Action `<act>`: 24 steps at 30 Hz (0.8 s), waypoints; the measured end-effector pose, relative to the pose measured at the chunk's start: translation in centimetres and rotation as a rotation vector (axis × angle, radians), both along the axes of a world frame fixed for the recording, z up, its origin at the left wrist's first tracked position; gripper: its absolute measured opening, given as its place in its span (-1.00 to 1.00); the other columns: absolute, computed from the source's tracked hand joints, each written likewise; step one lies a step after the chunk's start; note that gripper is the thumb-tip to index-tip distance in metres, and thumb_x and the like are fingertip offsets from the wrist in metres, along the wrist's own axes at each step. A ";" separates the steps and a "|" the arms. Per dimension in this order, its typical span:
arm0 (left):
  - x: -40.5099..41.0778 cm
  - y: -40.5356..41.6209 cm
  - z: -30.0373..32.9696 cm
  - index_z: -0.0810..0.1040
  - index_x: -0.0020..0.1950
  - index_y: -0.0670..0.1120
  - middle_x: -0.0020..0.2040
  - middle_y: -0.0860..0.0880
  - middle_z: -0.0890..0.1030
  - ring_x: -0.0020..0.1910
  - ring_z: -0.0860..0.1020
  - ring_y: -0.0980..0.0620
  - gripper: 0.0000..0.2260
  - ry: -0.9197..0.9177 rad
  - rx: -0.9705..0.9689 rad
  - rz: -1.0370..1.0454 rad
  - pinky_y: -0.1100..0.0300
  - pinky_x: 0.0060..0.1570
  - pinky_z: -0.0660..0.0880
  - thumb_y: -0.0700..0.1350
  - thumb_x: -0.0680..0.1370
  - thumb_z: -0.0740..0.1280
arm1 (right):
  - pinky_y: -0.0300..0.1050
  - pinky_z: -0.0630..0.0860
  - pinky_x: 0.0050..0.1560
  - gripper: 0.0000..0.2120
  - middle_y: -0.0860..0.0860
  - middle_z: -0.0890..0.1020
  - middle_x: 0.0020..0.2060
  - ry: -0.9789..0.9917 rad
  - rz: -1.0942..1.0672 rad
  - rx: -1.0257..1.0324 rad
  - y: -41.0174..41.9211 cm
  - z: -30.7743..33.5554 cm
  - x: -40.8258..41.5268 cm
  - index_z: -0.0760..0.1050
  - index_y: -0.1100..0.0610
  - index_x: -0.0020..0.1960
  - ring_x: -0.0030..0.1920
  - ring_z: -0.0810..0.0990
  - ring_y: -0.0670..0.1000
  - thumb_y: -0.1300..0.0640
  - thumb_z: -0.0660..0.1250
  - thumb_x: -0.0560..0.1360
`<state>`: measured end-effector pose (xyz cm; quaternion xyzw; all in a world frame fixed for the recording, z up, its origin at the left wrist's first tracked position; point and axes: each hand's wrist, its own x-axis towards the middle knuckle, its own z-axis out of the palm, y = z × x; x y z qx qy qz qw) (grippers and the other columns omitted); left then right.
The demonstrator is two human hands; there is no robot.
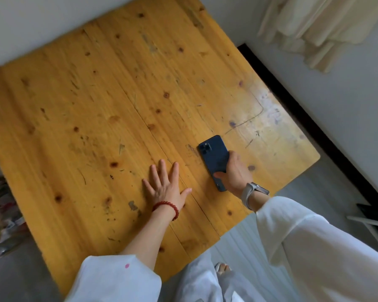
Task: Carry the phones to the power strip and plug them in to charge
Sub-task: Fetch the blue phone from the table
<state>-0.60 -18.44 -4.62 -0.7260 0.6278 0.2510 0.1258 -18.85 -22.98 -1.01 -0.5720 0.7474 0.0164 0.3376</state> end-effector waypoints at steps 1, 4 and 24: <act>-0.3 -0.1 0.5 -0.29 0.44 0.12 0.49 -0.10 -0.34 0.45 -0.33 -0.20 -0.18 0.001 0.007 0.009 -0.29 0.36 -0.22 0.26 0.44 0.22 | -0.05 0.37 -0.33 -0.58 0.11 0.48 -0.12 -0.048 -0.038 -0.024 0.4 0.3 -0.3 0.24 0.19 0.21 -0.18 0.47 0.14 0.11 0.33 0.46; -1.8 -0.8 2.4 -0.07 0.47 0.06 0.52 -0.12 -0.19 0.48 -0.20 -0.21 -0.26 0.038 0.020 0.073 -0.29 0.41 -0.09 0.12 0.45 0.31 | -0.12 0.19 -0.51 -0.80 0.01 0.39 -0.41 -0.072 -0.076 -0.080 2.4 1.2 -1.8 0.30 0.23 0.11 -0.44 0.36 0.06 0.15 0.16 0.55; -46.1 33.7 11.7 0.24 0.39 -0.09 0.43 -0.12 0.26 0.43 0.19 -0.08 -0.56 0.425 -0.017 -1.082 -0.03 0.40 0.17 -0.05 0.53 0.18 | 0.00 0.33 -0.14 -0.93 0.19 0.52 -0.12 -0.163 -1.462 -0.293 55.2 8.2 -31.6 0.29 0.15 -0.04 -0.09 0.47 0.23 0.15 0.10 0.53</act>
